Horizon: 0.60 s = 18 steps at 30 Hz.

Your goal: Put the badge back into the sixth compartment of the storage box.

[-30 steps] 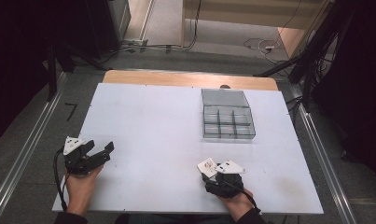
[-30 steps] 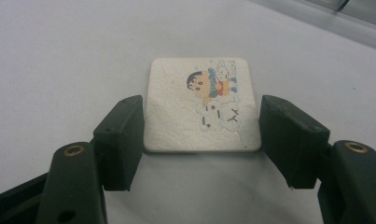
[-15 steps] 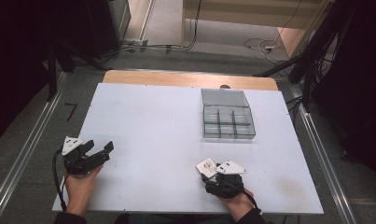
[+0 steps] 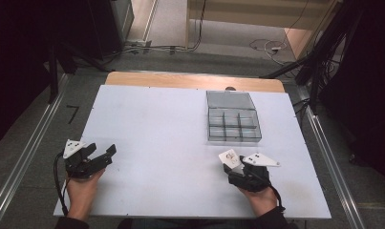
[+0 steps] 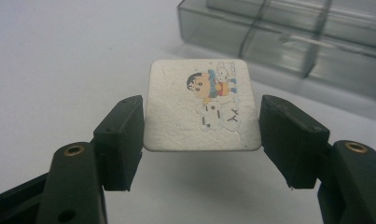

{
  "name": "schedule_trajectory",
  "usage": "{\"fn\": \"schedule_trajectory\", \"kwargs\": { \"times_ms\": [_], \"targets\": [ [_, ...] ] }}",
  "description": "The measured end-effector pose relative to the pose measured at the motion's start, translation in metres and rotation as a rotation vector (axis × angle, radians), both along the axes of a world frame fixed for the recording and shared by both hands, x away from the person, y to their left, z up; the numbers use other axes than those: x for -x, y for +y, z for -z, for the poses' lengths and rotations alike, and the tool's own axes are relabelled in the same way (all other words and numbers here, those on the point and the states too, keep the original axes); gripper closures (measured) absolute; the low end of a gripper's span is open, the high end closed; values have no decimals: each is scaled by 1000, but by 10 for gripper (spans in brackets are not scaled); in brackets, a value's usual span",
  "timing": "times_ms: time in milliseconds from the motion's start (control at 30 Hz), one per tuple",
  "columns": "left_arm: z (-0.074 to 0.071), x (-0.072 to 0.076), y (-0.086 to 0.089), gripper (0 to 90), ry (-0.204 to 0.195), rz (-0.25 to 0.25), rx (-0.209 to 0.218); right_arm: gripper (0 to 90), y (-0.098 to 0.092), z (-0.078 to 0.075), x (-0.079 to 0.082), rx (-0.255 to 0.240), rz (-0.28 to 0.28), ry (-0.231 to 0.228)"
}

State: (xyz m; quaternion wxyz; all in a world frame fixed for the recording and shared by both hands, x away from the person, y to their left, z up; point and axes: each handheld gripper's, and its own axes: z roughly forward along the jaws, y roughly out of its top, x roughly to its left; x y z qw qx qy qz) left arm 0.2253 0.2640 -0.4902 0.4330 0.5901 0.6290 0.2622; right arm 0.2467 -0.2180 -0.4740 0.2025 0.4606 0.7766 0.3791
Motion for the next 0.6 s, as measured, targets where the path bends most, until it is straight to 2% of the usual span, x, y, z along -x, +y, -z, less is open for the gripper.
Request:
{"fn": "schedule_trajectory", "kwargs": {
  "times_ms": [333,433,600],
  "targets": [
    [1,-1,0,236,6,-1,-3,311,-29,-25,-24,-43,83,-27],
    [1,-1,0,236,3,-6,-2,311,-36,-30,-34,-32,108,-41],
    [0,0,1,236,3,-9,2,311,-44,-33,-54,1,141,-29]
  ]
}}
